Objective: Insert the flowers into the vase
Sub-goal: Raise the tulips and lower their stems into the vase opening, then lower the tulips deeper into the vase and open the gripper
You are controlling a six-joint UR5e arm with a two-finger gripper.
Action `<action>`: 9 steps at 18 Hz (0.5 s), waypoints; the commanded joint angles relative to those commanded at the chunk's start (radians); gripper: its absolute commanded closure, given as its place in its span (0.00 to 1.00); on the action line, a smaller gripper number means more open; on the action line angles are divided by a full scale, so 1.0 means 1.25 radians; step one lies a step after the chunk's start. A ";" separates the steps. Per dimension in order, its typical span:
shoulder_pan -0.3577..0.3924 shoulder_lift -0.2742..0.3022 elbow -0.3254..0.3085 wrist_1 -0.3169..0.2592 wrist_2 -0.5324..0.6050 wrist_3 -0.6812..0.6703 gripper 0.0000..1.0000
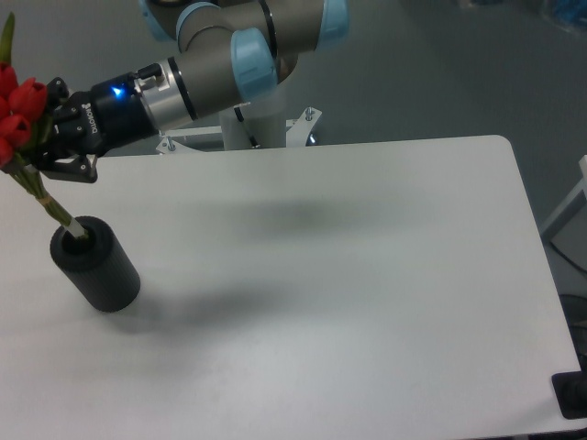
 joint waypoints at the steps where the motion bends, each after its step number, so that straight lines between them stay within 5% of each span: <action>1: -0.004 -0.006 0.000 0.000 0.000 0.010 0.69; 9: -0.005 -0.039 -0.066 0.000 0.002 0.086 0.69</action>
